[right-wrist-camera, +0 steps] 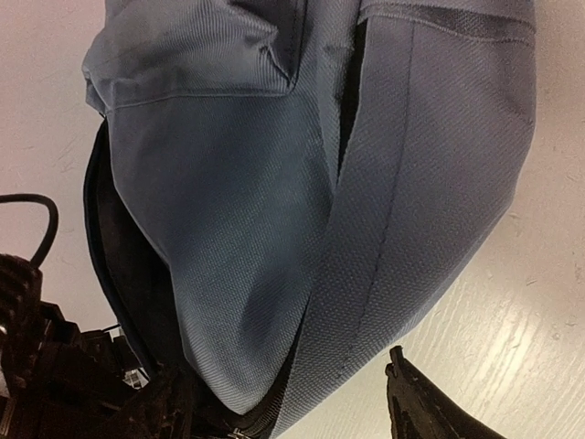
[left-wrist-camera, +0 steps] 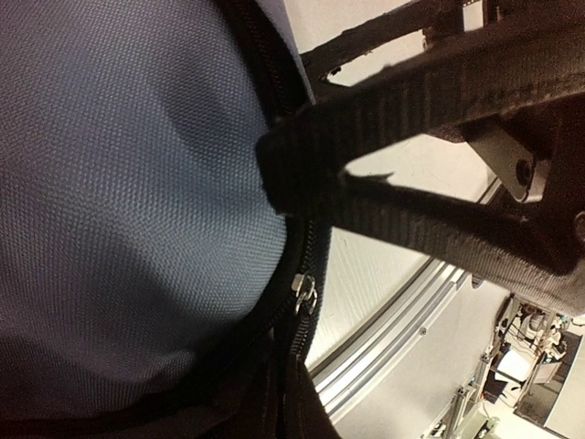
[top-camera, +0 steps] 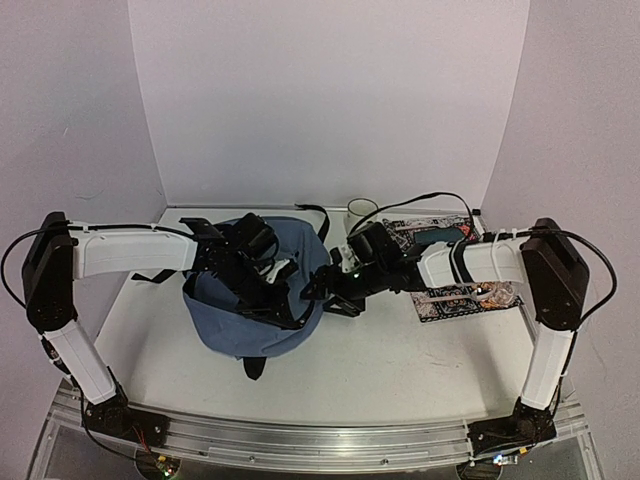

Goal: Pack the student bag
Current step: Grab the largest pocket of the student bag, then hold the largest pocket of the student bag, then zip the largest pocket of the bag in the student bag.

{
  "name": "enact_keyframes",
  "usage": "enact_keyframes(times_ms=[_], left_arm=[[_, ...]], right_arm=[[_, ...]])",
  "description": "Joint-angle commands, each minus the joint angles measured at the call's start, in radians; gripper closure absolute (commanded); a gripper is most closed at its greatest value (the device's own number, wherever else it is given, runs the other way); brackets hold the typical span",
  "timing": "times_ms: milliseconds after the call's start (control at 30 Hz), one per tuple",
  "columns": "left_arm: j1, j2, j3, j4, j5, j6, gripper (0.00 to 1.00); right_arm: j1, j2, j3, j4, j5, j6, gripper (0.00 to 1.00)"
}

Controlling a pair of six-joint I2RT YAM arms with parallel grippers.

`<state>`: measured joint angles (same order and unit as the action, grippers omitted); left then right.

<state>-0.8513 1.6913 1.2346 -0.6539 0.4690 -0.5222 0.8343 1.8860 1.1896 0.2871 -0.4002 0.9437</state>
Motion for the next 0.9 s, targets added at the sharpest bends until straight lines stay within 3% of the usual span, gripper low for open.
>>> enact_keyframes(times_ms=[0,67,133,333,400,867], left_arm=[[-0.003,-0.023,0.043,0.006,-0.007,0.013,1.0],[-0.003,-0.034,0.061,0.005,-0.014,0.012,1.0],[-0.003,-0.042,0.071,0.001,-0.015,0.011,1.0],[-0.002,-0.075,0.066,-0.063,-0.042,0.028,1.0],[-0.002,-0.092,0.062,-0.096,-0.066,0.037,1.0],[0.025,-0.233,-0.057,-0.248,-0.194,0.058,1.0]], right_arm=[[0.018,0.022,0.007,0.017,-0.036,0.019,0.31],[0.023,0.024,0.008,0.017,-0.04,0.019,0.34],[0.024,0.024,0.003,0.015,-0.044,0.011,0.43],[0.0,0.01,-0.008,0.005,-0.029,-0.009,0.9],[-0.019,-0.003,-0.009,-0.005,-0.017,-0.023,1.0],[-0.302,-0.019,0.06,-0.123,0.024,-0.178,1.0]])
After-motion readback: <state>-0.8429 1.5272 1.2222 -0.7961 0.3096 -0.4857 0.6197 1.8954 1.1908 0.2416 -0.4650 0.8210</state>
